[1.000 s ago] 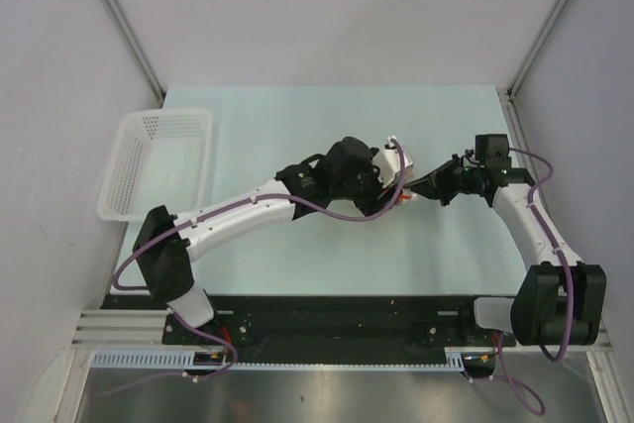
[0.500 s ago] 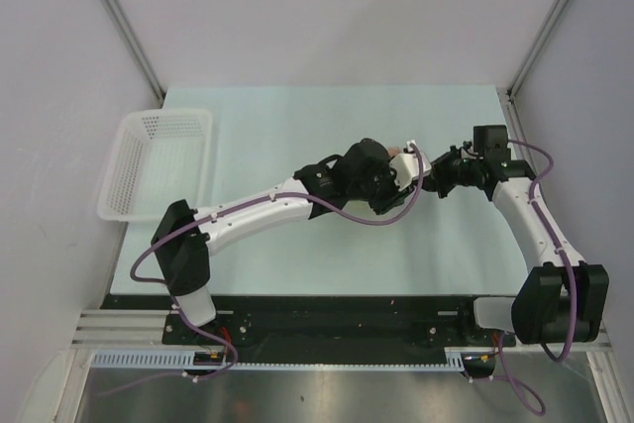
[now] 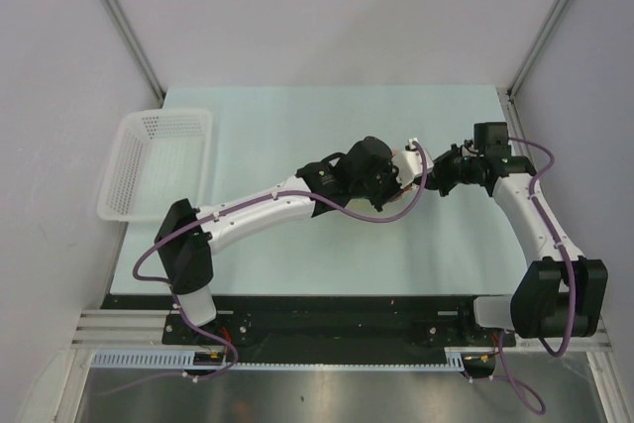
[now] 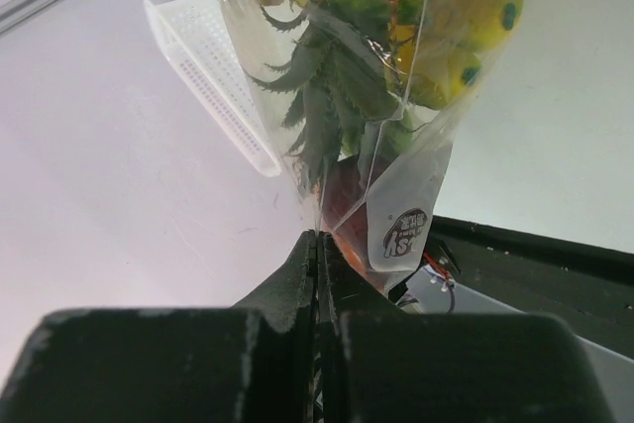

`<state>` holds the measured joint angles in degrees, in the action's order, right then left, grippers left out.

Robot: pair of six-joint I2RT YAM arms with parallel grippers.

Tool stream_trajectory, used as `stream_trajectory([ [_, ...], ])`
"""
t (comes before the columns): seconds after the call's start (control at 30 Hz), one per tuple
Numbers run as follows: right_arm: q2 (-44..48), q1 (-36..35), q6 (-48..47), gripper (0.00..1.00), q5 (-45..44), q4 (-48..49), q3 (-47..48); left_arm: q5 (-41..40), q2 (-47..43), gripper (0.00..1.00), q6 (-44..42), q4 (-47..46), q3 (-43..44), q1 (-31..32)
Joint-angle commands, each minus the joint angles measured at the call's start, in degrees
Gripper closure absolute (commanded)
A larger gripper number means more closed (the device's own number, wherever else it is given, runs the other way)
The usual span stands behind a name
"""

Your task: Open the zip-top bag and remove the fake food

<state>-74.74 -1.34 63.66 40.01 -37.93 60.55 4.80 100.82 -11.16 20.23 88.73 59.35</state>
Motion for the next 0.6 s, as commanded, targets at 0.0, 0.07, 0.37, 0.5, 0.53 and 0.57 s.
stream_trajectory([
  [0.0,-0.23,0.9,-1.7,1.0,1.21,-0.91,2.99,0.65,-2.99,1.0,-0.44,-0.54,1.45,-0.2],
  [0.07,-0.32,0.9,-1.0,1.0,1.74,-0.83,3.25,0.21,-2.82,0.94,-0.27,-0.72,0.84,-0.2],
  [0.37,1.0,0.73,3.13,1.0,2.35,-1.79,2.55,-2.07,-0.62,0.6,-0.18,-3.0,-0.4,-0.2],
  [0.5,1.09,0.73,3.75,1.0,2.88,-1.97,2.55,-4.18,0.87,0.66,-0.44,-3.44,0.48,-0.2],
  [0.53,1.17,0.73,3.93,1.0,2.97,-1.97,2.55,-4.27,1.22,0.68,-0.53,-3.18,1.0,-0.2],
  [0.57,1.18,0.64,3.93,1.0,2.97,-1.88,2.64,-4.71,1.4,0.74,-0.62,-3.26,1.1,-0.2],
])
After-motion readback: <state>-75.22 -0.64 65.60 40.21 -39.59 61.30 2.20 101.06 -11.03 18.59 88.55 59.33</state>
